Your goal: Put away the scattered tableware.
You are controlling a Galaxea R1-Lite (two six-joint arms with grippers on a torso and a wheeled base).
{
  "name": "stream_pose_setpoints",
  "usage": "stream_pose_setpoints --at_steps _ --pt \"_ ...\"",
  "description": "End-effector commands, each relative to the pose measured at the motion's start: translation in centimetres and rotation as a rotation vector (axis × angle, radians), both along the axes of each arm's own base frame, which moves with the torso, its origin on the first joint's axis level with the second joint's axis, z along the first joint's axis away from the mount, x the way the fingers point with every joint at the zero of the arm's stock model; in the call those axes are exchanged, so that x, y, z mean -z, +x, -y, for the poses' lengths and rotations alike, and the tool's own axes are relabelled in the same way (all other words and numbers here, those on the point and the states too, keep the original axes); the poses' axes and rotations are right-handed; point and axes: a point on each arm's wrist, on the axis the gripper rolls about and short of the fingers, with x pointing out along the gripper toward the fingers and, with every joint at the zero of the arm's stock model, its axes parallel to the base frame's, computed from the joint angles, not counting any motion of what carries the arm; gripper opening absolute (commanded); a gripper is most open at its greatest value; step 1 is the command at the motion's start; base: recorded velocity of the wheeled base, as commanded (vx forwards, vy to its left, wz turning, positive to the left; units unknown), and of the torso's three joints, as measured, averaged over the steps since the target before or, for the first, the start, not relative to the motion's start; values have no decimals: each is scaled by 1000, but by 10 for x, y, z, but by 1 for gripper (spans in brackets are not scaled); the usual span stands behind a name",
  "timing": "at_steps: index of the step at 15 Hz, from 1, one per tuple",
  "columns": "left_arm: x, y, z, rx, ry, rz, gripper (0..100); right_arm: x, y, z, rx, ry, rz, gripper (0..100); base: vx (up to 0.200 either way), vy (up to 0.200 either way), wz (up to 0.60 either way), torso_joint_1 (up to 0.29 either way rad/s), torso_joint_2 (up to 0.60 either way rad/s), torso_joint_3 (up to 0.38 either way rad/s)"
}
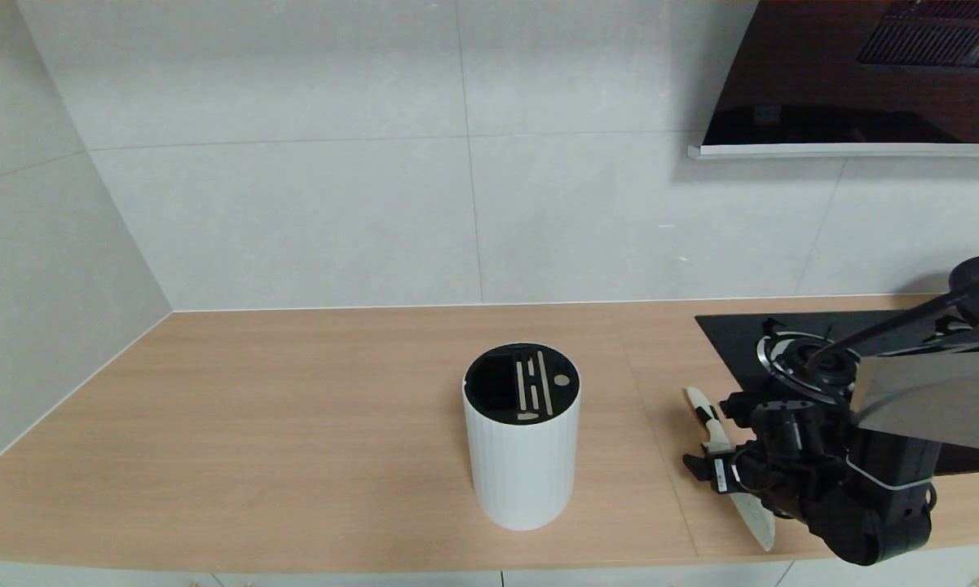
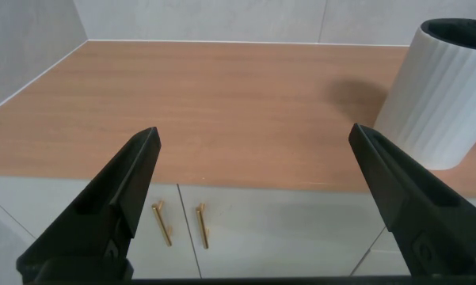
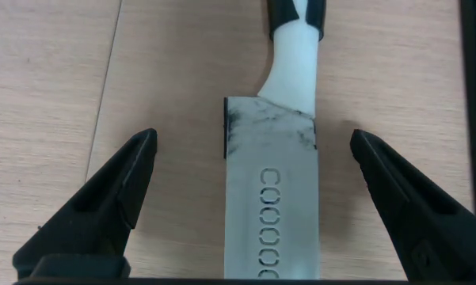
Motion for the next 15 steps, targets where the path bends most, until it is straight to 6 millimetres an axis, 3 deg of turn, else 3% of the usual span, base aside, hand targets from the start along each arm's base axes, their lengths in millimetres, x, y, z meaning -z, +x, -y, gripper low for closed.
stream_pose_setpoints --at_steps 1,11,15 --pt "0 0 0 -1 0 0 100 1 0 0 0 -1 -2 0 0 0 0 0 0 0" --pt "0 0 0 -1 0 0 100 7 -2 0 3 -9 -21 0 0 0 0 0 0 0" --pt "0 0 0 -1 0 0 100 -25 -8 2 7 8 56 0 0 0 0 0 0 0"
